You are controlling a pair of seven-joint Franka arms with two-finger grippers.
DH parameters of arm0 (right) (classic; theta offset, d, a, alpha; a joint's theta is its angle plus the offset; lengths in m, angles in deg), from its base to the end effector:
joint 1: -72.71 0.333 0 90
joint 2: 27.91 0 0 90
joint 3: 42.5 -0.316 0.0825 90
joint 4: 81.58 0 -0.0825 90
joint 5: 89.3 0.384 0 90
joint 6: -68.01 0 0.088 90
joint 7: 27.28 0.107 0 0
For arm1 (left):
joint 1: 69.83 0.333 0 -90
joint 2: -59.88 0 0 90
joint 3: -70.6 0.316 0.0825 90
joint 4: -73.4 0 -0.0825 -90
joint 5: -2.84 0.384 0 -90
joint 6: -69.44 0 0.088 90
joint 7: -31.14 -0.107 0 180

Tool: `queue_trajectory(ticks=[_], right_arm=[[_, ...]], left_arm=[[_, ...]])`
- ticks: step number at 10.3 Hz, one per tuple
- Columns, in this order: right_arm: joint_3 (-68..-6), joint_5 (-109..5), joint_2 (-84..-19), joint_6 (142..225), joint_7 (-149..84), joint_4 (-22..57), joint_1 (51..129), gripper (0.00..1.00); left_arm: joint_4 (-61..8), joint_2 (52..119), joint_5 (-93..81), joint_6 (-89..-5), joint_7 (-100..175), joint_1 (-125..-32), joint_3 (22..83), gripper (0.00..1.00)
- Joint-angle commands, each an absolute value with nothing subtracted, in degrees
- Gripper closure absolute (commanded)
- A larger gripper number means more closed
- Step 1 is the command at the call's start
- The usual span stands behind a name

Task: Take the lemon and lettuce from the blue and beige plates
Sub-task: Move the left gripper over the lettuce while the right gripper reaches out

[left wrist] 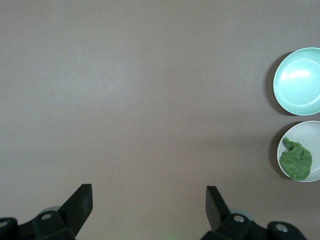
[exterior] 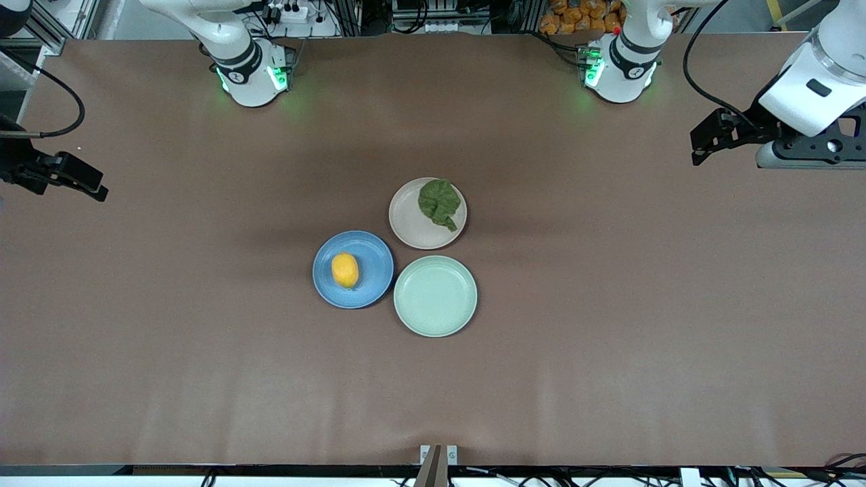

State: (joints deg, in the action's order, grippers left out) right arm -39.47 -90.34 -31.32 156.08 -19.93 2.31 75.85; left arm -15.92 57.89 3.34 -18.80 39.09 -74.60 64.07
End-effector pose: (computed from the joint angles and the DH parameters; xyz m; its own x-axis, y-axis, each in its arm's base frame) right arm 0.5702 0.0001 0.6383 0.9918 -0.1265 0.0161 -0.1268 -0.9917 0.0194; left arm 0.5304 -0.1062 0.6463 0.9982 -0.0581 0.0173 -0.0580 -0.9983 -0.0104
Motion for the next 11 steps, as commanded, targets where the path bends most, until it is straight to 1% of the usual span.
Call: queue_trajectory(ticks=[1,5,7,9,11], right_arm=[[-39.33,-91.06,-30.99,156.16,-19.81,2.71,76.14,0.0],[-39.42,-90.98,-30.99,156.16,-19.81,2.44,76.05,0.0],[-39.42,-91.06,-30.99,156.16,-19.73,2.44,76.14,0.0],[-39.42,-90.98,-30.99,156.16,-19.73,2.44,76.14,0.0],[-39.51,-90.98,-30.99,156.16,-19.73,2.44,76.23,0.0]], left_arm=[[-14.58,58.29,2.05,-17.48,37.91,-73.87,63.66,0.0],[-13.7,58.99,1.87,-17.48,38.0,-73.96,63.65,0.0],[-12.3,61.97,2.05,-17.57,38.35,-74.49,63.39,0.0],[-12.56,62.86,1.96,-18.18,37.65,-74.58,62.69,0.0],[-13.08,64.53,-0.92,-21.25,37.91,-74.4,60.84,0.0]])
